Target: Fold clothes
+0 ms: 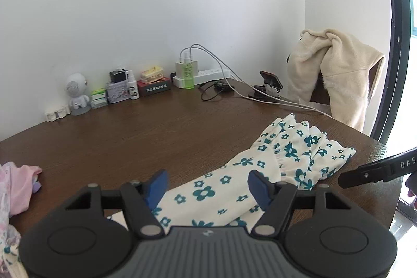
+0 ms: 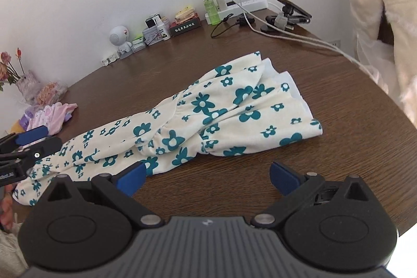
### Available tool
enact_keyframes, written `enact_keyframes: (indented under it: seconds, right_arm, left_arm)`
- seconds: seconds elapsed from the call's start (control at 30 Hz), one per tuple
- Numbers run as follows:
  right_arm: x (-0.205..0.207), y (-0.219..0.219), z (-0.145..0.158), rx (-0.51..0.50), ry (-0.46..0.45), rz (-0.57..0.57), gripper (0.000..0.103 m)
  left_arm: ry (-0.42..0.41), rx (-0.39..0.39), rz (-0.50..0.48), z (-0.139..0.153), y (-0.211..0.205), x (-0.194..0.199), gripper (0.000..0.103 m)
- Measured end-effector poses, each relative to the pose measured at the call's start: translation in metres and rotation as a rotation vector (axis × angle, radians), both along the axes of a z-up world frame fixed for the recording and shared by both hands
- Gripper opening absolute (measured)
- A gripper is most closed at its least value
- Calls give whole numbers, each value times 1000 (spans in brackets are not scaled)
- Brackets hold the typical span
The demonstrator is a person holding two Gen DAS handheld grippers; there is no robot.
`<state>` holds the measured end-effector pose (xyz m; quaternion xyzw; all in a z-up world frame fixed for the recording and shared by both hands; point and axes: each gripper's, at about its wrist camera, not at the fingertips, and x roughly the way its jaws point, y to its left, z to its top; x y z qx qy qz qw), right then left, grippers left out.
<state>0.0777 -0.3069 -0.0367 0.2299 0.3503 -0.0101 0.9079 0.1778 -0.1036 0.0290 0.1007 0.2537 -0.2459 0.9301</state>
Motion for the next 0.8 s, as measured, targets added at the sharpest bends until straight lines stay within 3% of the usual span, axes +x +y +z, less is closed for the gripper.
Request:
enact_keyframes:
  seconds: [0.13,0.27,0.43,0.57,0.8]
  right_arm:
    - [13,-15,-9,68,28,-59,103]
    - [28,-27,-14,132,-8,-160,102]
    - [42,-41,-20,222,-77,-280,101]
    - [52,-53,-25,269,-92,-326,79]
    - [73,-64,-30,320,-94,-358,73]
  left_arm:
    - [32,23,-106,-6,-39,36,42]
    - [78,38,-195,-21,-71,67,25]
    - [135,23,-261,-46,-93,86,23]
    - [135,55,-280,-52,-101,86,22]
    - [141,75,-306,-59,-102,87,22]
